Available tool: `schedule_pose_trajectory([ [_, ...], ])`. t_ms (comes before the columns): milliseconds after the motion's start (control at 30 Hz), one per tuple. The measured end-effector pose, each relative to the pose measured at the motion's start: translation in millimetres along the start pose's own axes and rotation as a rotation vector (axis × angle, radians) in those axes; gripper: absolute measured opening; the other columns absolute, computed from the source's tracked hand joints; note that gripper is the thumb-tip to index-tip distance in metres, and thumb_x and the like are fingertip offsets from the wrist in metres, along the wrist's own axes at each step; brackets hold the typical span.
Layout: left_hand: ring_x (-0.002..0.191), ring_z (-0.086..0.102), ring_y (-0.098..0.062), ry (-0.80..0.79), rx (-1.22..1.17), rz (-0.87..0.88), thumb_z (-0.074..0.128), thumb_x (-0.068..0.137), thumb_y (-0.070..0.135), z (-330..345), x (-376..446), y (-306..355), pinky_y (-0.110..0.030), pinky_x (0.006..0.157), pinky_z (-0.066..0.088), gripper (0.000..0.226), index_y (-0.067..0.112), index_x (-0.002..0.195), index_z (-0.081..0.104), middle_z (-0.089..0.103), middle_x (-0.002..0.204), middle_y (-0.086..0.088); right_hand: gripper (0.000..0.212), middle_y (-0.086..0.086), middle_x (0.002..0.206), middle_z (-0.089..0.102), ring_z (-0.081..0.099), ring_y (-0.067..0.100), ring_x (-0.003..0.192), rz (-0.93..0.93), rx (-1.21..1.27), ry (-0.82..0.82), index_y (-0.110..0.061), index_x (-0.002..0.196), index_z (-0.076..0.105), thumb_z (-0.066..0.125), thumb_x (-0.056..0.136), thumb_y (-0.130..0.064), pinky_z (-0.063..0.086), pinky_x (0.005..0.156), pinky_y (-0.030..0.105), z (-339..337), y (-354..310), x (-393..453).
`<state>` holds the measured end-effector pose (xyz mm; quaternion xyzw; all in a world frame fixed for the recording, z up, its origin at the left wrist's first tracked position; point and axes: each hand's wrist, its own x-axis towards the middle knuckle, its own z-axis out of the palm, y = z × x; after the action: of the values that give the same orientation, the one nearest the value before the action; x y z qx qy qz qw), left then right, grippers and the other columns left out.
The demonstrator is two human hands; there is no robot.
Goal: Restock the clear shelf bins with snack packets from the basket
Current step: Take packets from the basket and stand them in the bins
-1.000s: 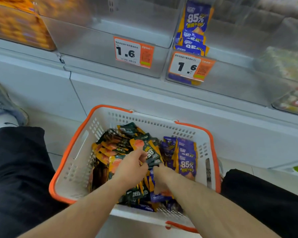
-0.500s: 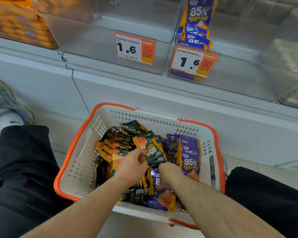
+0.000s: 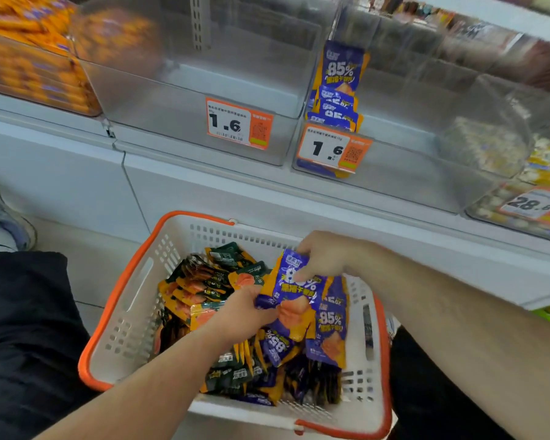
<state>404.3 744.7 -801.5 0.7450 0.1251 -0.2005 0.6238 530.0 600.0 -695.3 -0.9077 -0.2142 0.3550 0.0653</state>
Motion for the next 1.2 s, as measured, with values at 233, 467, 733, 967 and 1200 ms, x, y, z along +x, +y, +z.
schedule_pose_trajectory([
  [233,0.059,0.043,-0.016,0.143,-0.239,0.081,0.061,0.095,0.008,-11.3,-5.1,34.7,-0.027,0.062,0.038,0.015,0.018,0.086,0.069,0.062,0.064,0.005,0.034,-0.001,0.082,0.058,0.041,0.011,0.057,0.119,0.545,0.295,-0.014,0.098,0.061,0.08,0.08,-0.035,0.031,0.047,0.022,-25.3,14.4,-21.3],
  [467,0.05,0.048,-0.004,0.122,-0.316,0.192,0.057,0.096,0.004,-1.3,-9.1,76.3,-0.013,0.051,0.039,0.018,0.018,0.091,0.068,0.064,0.062,0.012,0.012,0.005,0.077,0.05,0.028,0.009,0.044,0.098,1.094,0.255,-0.018,0.1,0.063,0.069,0.091,-0.024,0.021,0.043,0.02,-21.4,33.3,-15.5],
  [733,0.057,0.058,-0.004,0.16,-0.294,0.206,0.061,0.094,0.006,0.4,-4.9,104.3,-0.013,0.052,0.044,0.016,0.02,0.095,0.069,0.071,0.069,0.011,0.011,0.009,0.07,0.045,0.027,0.012,0.049,0.017,1.119,0.369,-0.012,0.097,0.064,0.066,0.092,-0.022,0.022,0.044,0.022,-36.8,34.1,-24.4],
  [967,0.065,0.055,-0.009,0.51,-0.109,0.553,0.068,0.084,0.022,-26.9,28.6,184.5,-0.028,0.065,0.043,0.008,0.024,0.081,0.062,0.062,0.073,0.007,0.02,0.003,0.062,0.052,0.028,0.013,0.048,-0.162,1.223,0.694,-0.017,0.073,0.059,0.062,0.093,-0.016,0.019,0.045,0.02,-123.9,36.3,-48.0],
  [1200,0.127,0.041,-0.029,0.853,0.95,0.574,0.047,0.084,0.055,-57.8,82.7,236.9,-0.043,0.102,0.027,0.071,0.015,0.141,0.037,0.046,0.139,-0.007,0.014,0.004,0.069,0.051,0.035,0.012,0.047,-0.066,1.217,0.995,-0.019,0.085,0.055,0.068,0.09,-0.02,0.028,0.046,0.022,-186.0,42.1,-23.8],
])
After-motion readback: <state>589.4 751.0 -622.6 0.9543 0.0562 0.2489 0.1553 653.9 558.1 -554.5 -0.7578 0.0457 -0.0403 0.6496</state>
